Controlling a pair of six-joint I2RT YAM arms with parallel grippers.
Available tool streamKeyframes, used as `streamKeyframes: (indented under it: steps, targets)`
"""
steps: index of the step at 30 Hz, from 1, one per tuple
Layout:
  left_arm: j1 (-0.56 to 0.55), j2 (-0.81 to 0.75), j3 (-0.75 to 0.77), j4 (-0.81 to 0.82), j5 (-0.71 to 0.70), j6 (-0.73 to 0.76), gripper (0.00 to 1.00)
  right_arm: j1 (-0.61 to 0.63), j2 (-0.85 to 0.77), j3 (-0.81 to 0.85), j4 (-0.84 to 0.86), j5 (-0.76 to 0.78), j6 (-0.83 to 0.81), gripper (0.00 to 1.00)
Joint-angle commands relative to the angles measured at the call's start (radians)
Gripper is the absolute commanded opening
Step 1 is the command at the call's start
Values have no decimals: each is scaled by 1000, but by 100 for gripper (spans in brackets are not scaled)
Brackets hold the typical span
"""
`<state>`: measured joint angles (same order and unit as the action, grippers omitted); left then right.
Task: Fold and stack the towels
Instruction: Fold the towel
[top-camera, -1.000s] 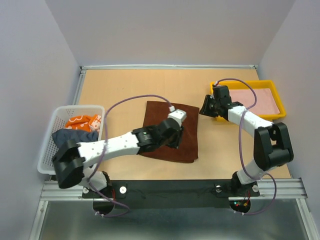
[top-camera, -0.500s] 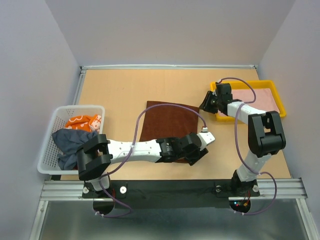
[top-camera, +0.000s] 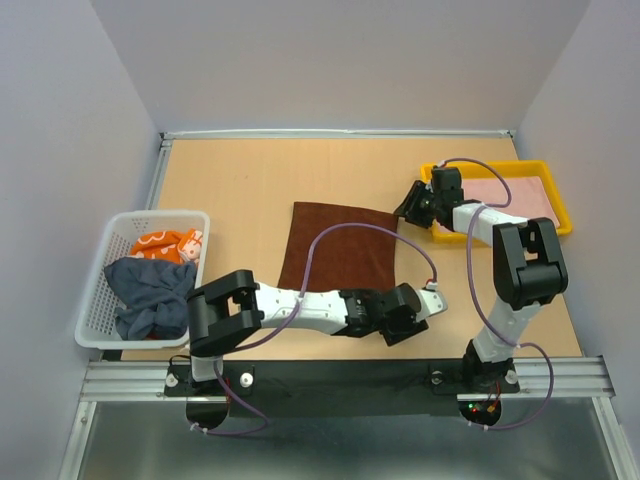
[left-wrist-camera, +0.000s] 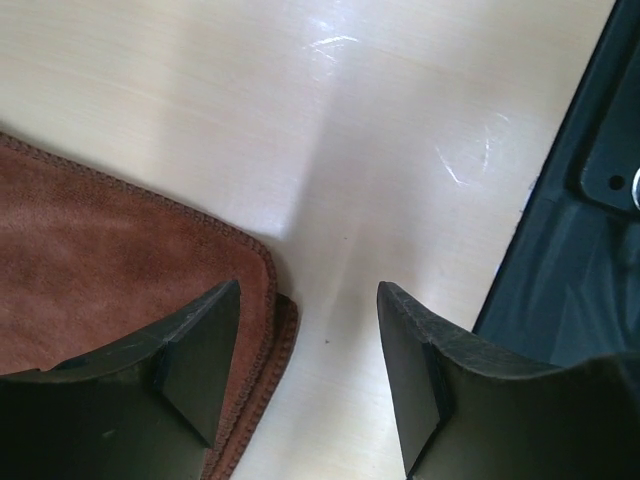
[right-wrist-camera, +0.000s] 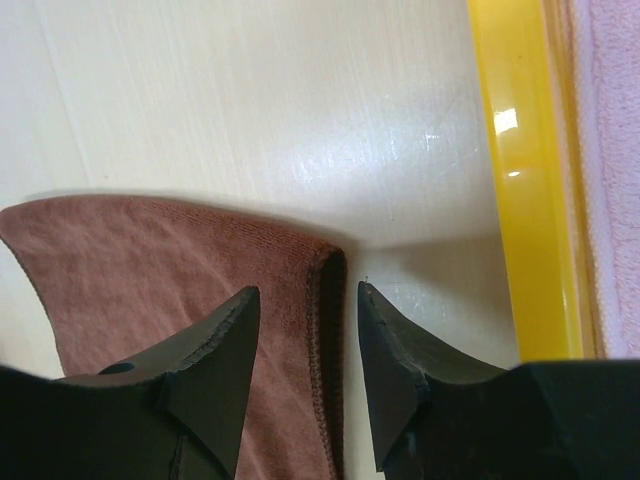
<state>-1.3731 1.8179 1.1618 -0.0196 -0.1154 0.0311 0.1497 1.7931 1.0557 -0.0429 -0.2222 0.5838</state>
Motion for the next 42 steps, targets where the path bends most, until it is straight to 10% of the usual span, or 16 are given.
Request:
streamKeyframes:
  steps: [1, 16, 26, 42]
  targets:
    - [0, 7, 36, 43, -46, 30, 68, -10, 25, 26, 80, -25, 50, 50]
    - [0, 41, 30, 21, -69, 20, 55, -10, 52, 4, 118, -52, 70, 50]
    - [16, 28, 3, -28, -89, 3, 2, -9, 72, 7, 146, -59, 111, 51]
    - [32, -75, -25, -49, -81, -27, 0, -10, 89, -5, 166, -68, 152, 51]
